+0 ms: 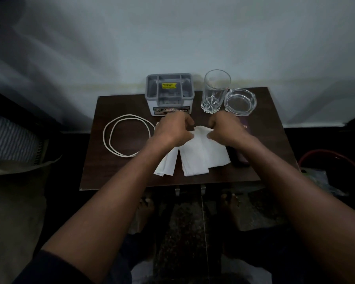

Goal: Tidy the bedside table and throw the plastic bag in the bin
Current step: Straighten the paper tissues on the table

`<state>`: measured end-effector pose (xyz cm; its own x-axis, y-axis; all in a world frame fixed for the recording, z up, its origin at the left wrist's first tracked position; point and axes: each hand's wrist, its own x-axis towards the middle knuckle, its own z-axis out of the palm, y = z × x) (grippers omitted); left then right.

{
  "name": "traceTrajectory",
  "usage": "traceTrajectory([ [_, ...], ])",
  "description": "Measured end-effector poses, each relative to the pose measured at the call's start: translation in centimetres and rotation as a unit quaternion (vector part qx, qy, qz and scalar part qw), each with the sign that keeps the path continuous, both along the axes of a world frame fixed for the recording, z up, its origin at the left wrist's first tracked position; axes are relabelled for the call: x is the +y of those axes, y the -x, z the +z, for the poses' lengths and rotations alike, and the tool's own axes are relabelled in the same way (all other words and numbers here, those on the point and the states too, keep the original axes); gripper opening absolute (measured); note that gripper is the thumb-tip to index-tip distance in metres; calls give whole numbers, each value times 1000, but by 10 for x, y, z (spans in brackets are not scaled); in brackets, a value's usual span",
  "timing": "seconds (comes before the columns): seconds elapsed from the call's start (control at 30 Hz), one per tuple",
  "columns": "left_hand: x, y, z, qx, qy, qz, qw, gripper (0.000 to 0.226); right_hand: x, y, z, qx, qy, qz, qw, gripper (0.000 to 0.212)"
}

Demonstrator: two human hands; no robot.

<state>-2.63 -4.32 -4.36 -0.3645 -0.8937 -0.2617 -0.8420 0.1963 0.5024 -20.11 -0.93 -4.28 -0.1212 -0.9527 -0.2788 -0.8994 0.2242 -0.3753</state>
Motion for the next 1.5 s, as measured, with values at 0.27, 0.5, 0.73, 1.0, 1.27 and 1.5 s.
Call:
traceTrajectory([
  [0.27, 3, -9, -6, 4, -18, -13, 1000, 64, 1, 3, 27, -244, -48, -78, 965, 2],
  [0.5, 2, -16, 14, 26, 13, 23, 999, 32, 0, 8, 19, -127, 20, -137, 982, 13],
  [0.73, -9, -43, 30, 203, -135, -57, 968, 21, -3, 6, 18, -189, 22, -146, 971, 15],
  [1.0, -6, -42, 28, 271, -107, 6, 956, 14, -5, -7, 19, -406, -38, -160, 899, 27],
  [1.27, -5, -32, 23, 316, -168, 164, 919, 12, -4, -16, 27, -491, -94, -142, 855, 29],
  [1.5, -10, -43, 16, 276, -83, 164, 943, 13, 0, -26, 34, -505, -107, -78, 853, 43],
])
